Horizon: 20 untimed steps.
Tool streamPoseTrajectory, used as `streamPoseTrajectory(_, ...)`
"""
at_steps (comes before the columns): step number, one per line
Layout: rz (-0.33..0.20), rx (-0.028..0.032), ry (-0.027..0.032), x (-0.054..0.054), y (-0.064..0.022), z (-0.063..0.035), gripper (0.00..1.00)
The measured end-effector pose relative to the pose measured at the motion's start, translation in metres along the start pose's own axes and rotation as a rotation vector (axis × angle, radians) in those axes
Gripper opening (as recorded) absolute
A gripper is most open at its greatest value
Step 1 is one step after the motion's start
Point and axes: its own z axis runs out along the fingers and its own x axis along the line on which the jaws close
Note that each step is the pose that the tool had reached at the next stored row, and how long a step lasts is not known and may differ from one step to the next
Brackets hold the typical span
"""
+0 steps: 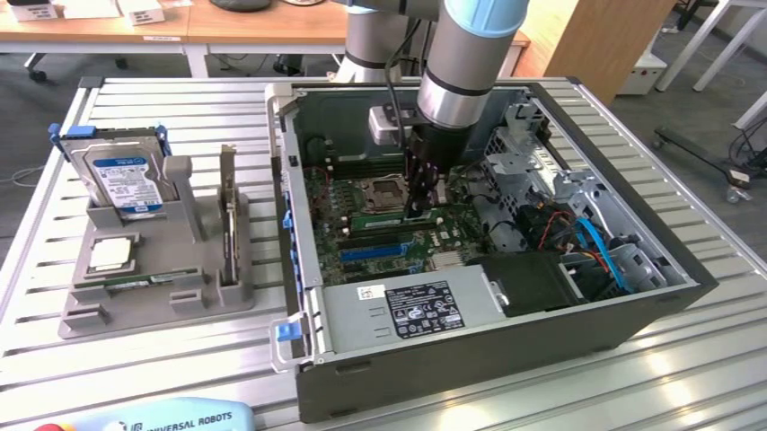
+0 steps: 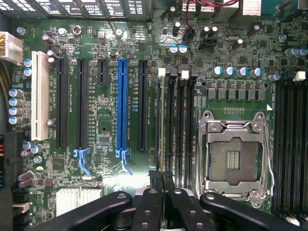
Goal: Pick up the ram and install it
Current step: 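Insert the ram into the slot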
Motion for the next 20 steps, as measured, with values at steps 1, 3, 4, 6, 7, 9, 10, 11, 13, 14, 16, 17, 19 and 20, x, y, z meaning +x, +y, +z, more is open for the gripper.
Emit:
streamPoseTrajectory(1, 0.0, 0.0, 0.0001, 0.0, 0.0, 0.0, 0.11)
streamPoseTrajectory(3, 0.0, 0.0, 0.0, 0.0, 0.0, 0.0002, 0.11)
streamPoseTrajectory(4, 0.0, 0.0001, -0.0002, 0.0, 0.0, 0.0005, 0.11)
streamPoseTrajectory(6, 0.0, 0.0, 0.0, 0.0, -0.0001, 0.0007, 0.11)
streamPoseTrajectory(7, 0.0, 0.0, 0.0001, 0.0, 0.0, 0.0007, 0.11)
streamPoseTrajectory(9, 0.0, 0.0, 0.0, 0.0, 0.0, 0.0007, 0.11)
streamPoseTrajectory(10, 0.0, 0.0, 0.0, 0.0, 0.0, 0.0007, 0.11)
streamPoseTrajectory(11, 0.0, 0.0, 0.0, 0.0, 0.0, 0.0007, 0.11)
streamPoseTrajectory(13, 0.0, 0.0, 0.0, 0.0, 0.0, 0.0007, 0.11)
streamPoseTrajectory(14, 0.0, 0.0, 0.0, 0.0, 0.0, 0.0007, 0.11)
streamPoseTrajectory(16, 0.0, 0.0, 0.0, 0.0, 0.0, 0.0007, 0.11)
streamPoseTrajectory(17, 0.0, 0.0, 0.0, 0.0, 0.0, 0.0007, 0.11)
streamPoseTrajectory(19, 0.0, 0.0, -0.0001, 0.0, 0.0, 0.0007, 0.11)
streamPoseTrajectory(20, 0.0, 0.0, -0.0001, 0.0, 0.0, 0.0007, 0.18)
